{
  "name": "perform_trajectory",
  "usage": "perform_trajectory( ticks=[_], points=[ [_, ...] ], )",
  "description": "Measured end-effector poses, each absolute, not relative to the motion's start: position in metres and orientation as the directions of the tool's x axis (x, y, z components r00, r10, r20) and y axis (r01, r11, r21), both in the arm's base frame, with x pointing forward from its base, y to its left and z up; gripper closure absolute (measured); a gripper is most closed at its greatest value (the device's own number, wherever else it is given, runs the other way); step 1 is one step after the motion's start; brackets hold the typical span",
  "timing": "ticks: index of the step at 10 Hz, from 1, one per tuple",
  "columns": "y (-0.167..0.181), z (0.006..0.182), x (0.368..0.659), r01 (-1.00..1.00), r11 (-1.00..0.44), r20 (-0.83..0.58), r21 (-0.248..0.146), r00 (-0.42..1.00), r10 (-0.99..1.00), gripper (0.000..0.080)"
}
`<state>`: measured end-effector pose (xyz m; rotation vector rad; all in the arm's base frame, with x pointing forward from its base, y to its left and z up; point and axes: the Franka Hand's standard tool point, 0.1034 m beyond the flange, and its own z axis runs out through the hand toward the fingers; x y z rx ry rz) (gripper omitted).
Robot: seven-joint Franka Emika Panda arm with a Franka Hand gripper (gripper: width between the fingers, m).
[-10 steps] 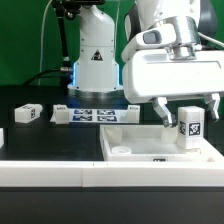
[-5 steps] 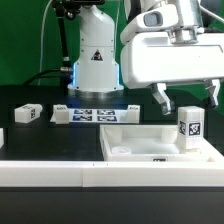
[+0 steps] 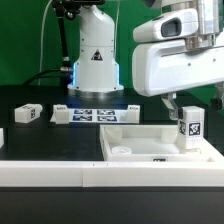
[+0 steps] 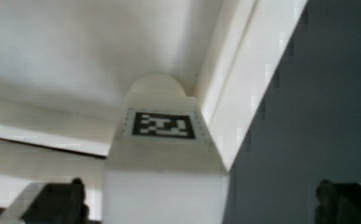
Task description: Assemble one leg
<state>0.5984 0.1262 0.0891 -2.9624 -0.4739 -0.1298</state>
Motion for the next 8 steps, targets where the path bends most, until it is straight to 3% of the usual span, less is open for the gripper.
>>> perform_trajectory(
  ticks=[8],
  points=[
    [0.1227,0.0802,0.5952,0.181,-0.976,0.107,-0.125,0.98,0.168,0.015]
  ],
)
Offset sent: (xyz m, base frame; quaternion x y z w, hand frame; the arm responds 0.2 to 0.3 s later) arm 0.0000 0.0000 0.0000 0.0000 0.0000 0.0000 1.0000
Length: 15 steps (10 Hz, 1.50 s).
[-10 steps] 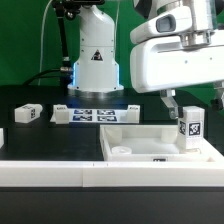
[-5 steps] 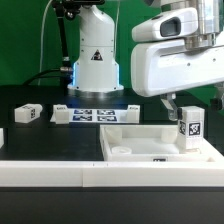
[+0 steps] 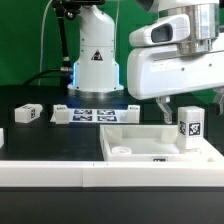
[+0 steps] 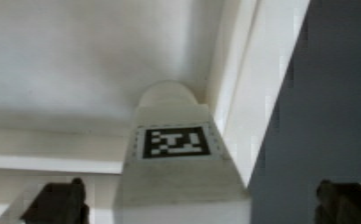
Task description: Assemble one leg
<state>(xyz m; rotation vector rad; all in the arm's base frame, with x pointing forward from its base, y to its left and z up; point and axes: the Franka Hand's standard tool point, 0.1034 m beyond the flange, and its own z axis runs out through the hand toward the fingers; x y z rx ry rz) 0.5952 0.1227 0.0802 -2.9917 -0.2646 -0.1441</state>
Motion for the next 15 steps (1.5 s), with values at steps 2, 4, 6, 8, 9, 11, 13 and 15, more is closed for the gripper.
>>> perform_trajectory(
  ticks=[2,4,6,8,9,11,13,15],
  points=[
    [0.1192,0.0791,0.5956,0.186,-0.975,0.106,-0.124,0.979,0.173,0.015],
    [0.1197,0.0798,0.5968,0.186,-0.975,0.108,-0.124,0.979,0.173,0.04],
    [0.1154,0.0793,0.5975,0.181,-0.976,0.107,-0.121,0.98,0.168,0.0502],
    [0.1146,0.0791,0.5976,0.177,-0.977,0.107,-0.121,0.98,0.165,0.0504],
    [0.1145,0.0791,0.5976,0.16,-0.979,0.105,-0.123,0.983,0.148,0.0505],
    [0.1155,0.0786,0.5982,0.025,-0.99,0.098,-0.135,0.995,0.012,0.0505],
    [0.1154,0.0783,0.5989,-0.172,-0.974,0.09,-0.146,0.978,-0.186,0.0505],
    [0.1161,0.0778,0.5988,-0.415,-0.896,0.057,-0.155,0.902,-0.428,0.0505]
  ],
)
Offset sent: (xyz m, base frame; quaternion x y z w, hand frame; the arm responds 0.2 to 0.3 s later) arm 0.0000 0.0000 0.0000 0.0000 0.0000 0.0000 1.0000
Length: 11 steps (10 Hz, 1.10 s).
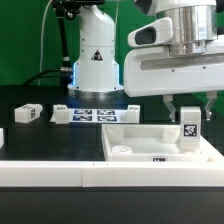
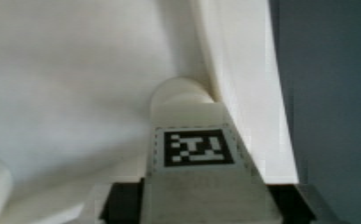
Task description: Assemble one leg
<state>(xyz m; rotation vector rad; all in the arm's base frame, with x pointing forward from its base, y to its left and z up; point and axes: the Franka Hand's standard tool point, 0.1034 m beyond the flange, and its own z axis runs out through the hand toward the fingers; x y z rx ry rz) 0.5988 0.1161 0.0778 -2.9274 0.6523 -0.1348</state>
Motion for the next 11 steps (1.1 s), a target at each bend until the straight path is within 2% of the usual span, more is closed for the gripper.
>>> perform_trajectory(
  ticks=[4,6,8,9,10,11],
  points=[
    [0.1176,0.0772,0.5986,-0.682,-0.714,0.01,-0.156,0.722,-0.692,0.0504],
    [0.117,0.0773,0.5988,-0.721,-0.672,-0.008,-0.168,0.683,-0.73,0.0504],
    [0.1181,0.077,0.5985,-0.699,-0.695,-0.004,-0.169,0.706,-0.708,0.0505],
    [0.118,0.0765,0.5983,-0.686,-0.708,-0.002,-0.169,0.718,-0.696,0.0324],
    [0.1158,0.0752,0.5981,-0.634,-0.755,0.009,-0.167,0.765,-0.644,0.021],
    [0.1135,0.0746,0.5983,-0.552,-0.817,0.026,-0.164,0.826,-0.563,0.021]
  ],
)
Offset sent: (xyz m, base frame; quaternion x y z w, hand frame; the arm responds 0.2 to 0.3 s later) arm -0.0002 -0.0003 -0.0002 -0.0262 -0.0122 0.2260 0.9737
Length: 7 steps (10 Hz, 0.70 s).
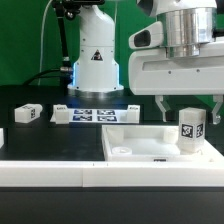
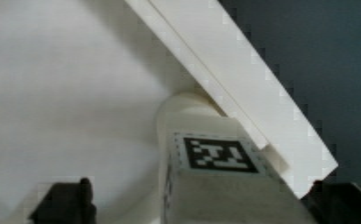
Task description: Assemble one leg
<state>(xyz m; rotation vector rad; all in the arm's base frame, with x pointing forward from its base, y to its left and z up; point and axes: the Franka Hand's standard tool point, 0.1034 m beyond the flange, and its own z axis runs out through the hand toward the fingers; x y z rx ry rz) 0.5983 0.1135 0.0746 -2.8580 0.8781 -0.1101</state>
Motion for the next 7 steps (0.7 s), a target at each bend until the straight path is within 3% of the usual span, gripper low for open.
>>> perform_trajectory(
  ticks=[1,5,7],
  points=[
    [0.1124,0.0744,0.5983,-0.451,-0.879,0.045,-0.158,0.886,-0.462,0.016],
    [0.1144,0.0722,0.5999,-0.034,-0.992,0.067,-0.122,0.997,-0.043,0.015],
    [0.1178,0.0738,0.6072,0.19,-0.978,0.083,-0.083,0.98,0.183,0.015]
  ],
)
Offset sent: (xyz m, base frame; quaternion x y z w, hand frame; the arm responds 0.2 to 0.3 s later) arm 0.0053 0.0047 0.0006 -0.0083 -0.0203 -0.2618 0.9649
